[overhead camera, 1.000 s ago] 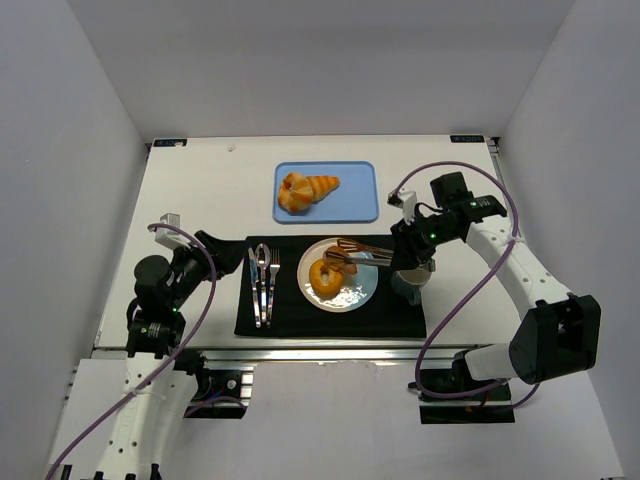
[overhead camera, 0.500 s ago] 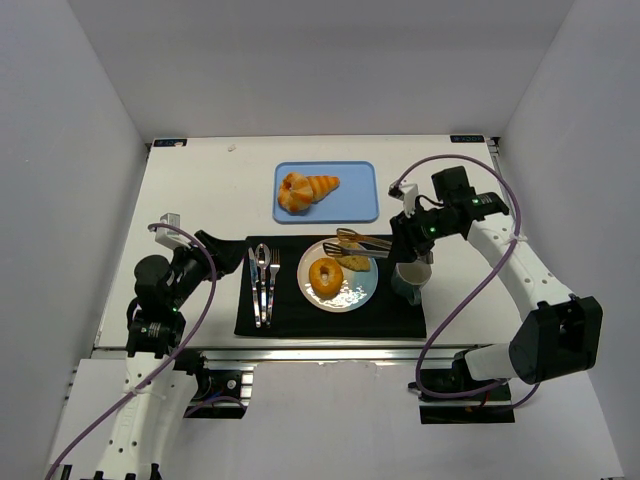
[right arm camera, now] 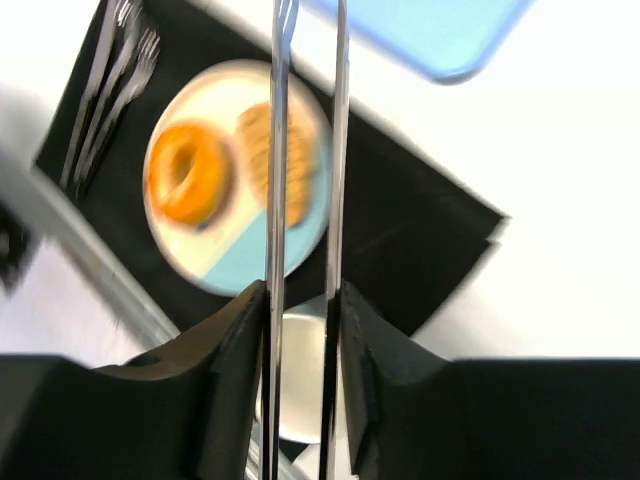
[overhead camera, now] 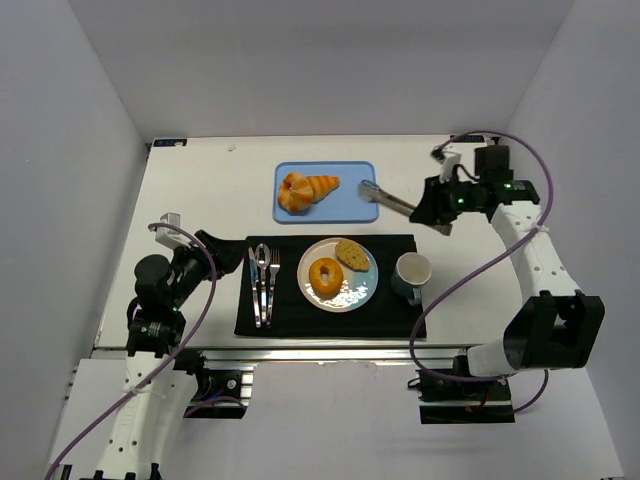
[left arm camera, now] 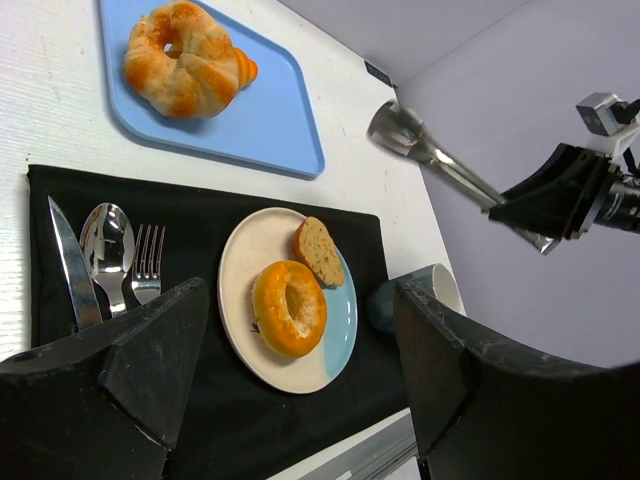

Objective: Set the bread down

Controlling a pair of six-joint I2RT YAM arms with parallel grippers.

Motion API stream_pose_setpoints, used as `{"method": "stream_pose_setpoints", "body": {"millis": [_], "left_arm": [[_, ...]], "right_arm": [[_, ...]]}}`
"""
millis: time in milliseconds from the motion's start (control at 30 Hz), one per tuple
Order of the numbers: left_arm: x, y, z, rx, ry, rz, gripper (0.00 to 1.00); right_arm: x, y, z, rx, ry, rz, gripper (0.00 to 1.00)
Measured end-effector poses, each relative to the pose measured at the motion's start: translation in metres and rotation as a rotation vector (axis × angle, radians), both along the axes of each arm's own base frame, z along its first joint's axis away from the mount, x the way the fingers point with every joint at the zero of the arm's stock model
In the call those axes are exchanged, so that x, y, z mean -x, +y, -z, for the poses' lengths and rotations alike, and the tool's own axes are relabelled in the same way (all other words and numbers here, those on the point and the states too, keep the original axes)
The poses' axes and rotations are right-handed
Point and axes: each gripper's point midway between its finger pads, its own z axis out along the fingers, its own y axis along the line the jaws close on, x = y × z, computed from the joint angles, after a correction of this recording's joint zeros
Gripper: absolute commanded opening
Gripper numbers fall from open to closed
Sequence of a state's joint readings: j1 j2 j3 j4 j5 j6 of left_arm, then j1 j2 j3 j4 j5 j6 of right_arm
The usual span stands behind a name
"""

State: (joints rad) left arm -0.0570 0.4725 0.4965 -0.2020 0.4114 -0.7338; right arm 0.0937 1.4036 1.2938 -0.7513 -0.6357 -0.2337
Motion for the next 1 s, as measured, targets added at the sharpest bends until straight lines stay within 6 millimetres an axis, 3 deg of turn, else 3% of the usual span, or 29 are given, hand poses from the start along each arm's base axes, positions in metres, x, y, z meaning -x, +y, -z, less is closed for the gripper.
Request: {"method": "stream_pose_setpoints", "body": {"millis": [200, 367, 533, 667, 733, 833, 867, 1000], "left_arm": [[-0.003, -0.001, 0.001, 0.001, 0.005, 0.004, 0.84], [-0.009, -0.003, 0.006, 0.001, 0.025, 0.02, 0.84], [-0.015, -0.005, 0.013, -0.001, 0.053, 0.028, 0.84], [-0.017, -0.006, 0.014, -0.001, 0.058, 0.032, 0.84], [-0.017, -0.006, 0.014, -0.001, 0.055, 0.034, 0.84], [-0.017, -0.006, 0.013, 0.0, 0.053, 0.035, 0.84], [-0.018, -0.006, 0.013, 0.0, 0.053, 0.035, 0.84], [-0.02, -0.006, 0.007, -0.008, 0.047, 0.036, 0.84]], "right_arm": [[-0.048, -0.086, 0.004, -0.015, -0.012, 0.313, 0.34], [-0.056, -0.143, 0.046, 0.075, -0.01, 0.489, 0.35], [-0.043, -0.166, 0.114, 0.184, 0.069, 0.576, 0.42], [-0.034, -0.175, 0.154, 0.252, 0.123, 0.599, 0.55], [-0.032, -0.18, 0.166, 0.282, 0.128, 0.597, 0.6], [-0.025, -0.183, 0.177, 0.322, 0.131, 0.577, 0.78], [-0.023, -0.184, 0.179, 0.33, 0.13, 0.567, 0.89], [-0.02, -0.19, 0.173, 0.366, 0.098, 0.548, 0.9]]}}
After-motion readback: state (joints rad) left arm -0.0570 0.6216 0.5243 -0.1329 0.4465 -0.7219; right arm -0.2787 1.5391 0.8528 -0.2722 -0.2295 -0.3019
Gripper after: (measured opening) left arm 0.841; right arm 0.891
